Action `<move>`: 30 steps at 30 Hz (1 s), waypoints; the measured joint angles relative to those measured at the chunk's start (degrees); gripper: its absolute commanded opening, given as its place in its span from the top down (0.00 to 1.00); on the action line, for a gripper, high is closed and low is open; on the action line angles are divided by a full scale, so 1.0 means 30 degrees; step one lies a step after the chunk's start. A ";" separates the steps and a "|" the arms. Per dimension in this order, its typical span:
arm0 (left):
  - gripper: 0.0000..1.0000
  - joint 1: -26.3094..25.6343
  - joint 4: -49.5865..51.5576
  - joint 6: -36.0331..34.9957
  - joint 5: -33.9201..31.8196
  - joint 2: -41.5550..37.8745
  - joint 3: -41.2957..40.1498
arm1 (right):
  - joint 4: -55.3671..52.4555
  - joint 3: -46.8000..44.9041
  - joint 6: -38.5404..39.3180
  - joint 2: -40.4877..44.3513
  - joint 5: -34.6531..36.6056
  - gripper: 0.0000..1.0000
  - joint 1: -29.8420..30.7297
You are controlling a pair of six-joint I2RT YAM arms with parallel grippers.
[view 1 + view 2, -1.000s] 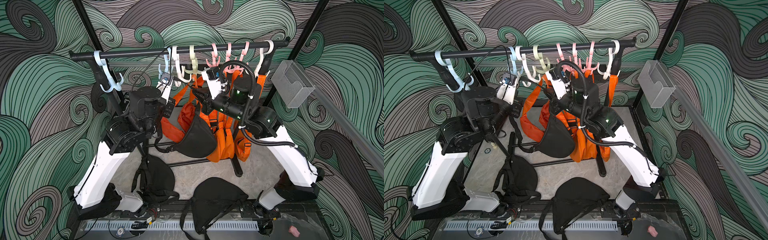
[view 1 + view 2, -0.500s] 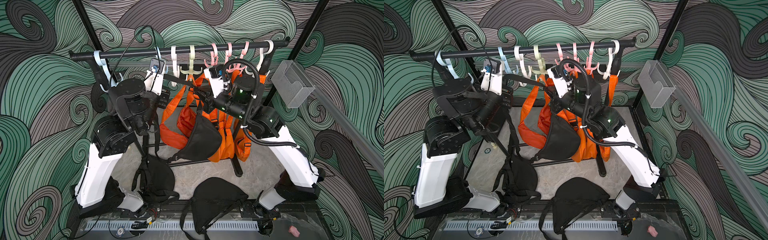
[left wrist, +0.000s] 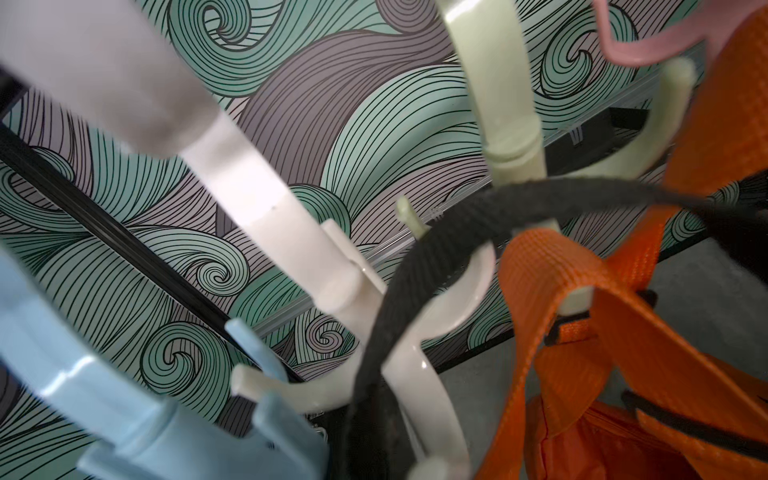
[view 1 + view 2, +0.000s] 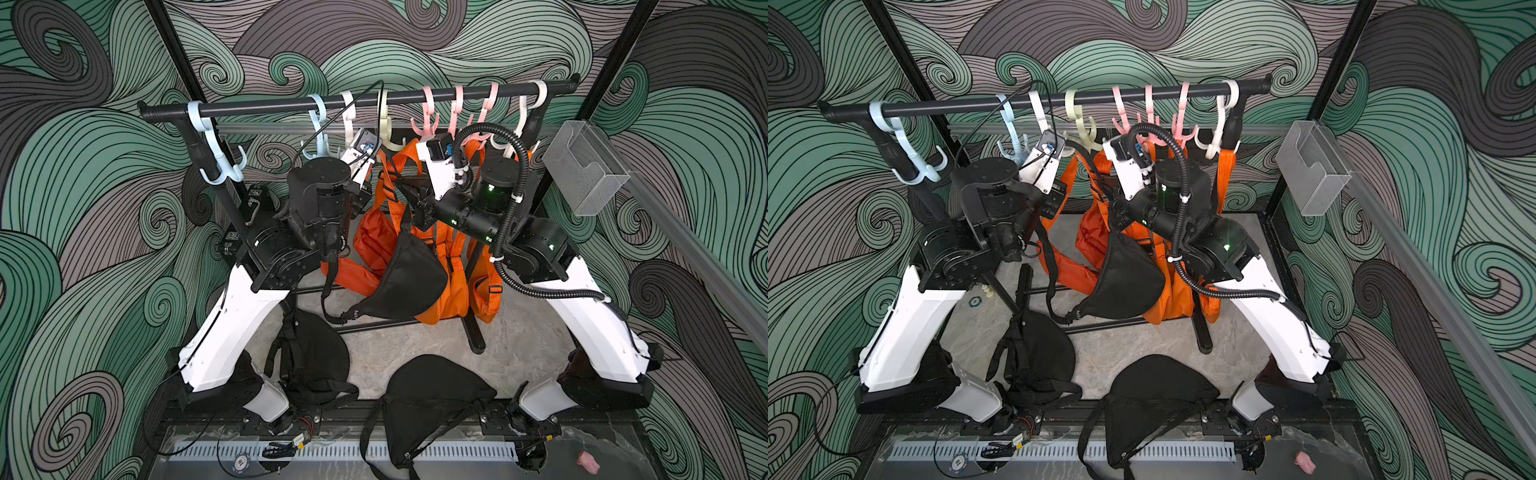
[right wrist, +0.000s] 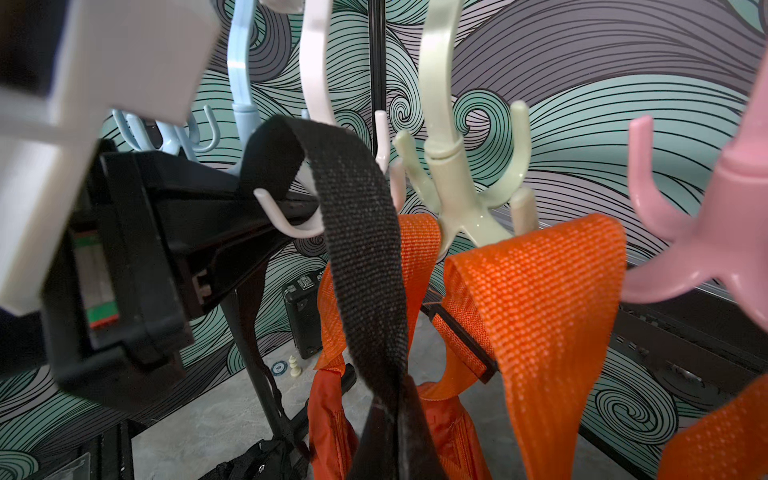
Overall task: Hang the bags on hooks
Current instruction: Hang the bag on the hook.
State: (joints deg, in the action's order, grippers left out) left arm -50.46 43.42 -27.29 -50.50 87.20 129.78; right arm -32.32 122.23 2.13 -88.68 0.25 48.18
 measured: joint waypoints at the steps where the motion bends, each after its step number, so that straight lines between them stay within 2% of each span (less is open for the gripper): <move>1: 1.00 0.0007 -0.0058 0.0015 -0.0058 -0.0168 -0.0255 | 0.0000 -0.0248 -0.0007 0.0117 0.0000 1.00 0.0000; 9: 1.00 0.0831 0.1239 0.1705 0.0437 -0.1392 -0.2521 | -0.0051 -0.2222 -0.0007 0.0809 0.0000 1.00 -0.0015; 16: 0.99 0.1093 0.2135 0.3031 0.1996 -0.1792 -0.2987 | 0.0095 -0.3432 -0.0007 0.1421 -0.0007 1.00 -0.0015; 20: 0.77 0.1158 0.2361 0.3570 0.2616 -0.2288 -0.3067 | 0.0350 -0.4539 0.0066 0.2324 0.0350 1.00 -0.0007; 24: 0.49 0.1188 0.2769 0.4058 0.3031 -0.2703 -0.3206 | 0.0299 -0.5865 0.0073 0.3395 0.0896 1.00 -0.0423; 30: 0.27 0.1188 0.2973 0.4605 0.3526 -0.3089 -0.3759 | 0.0372 -0.7577 -0.0219 0.4371 0.0991 0.99 -0.1071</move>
State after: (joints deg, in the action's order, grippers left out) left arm -46.89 52.34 -13.47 -39.92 77.93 118.50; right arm -31.20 99.50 1.48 -75.57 3.22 44.97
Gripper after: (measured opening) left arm 0.686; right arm 0.048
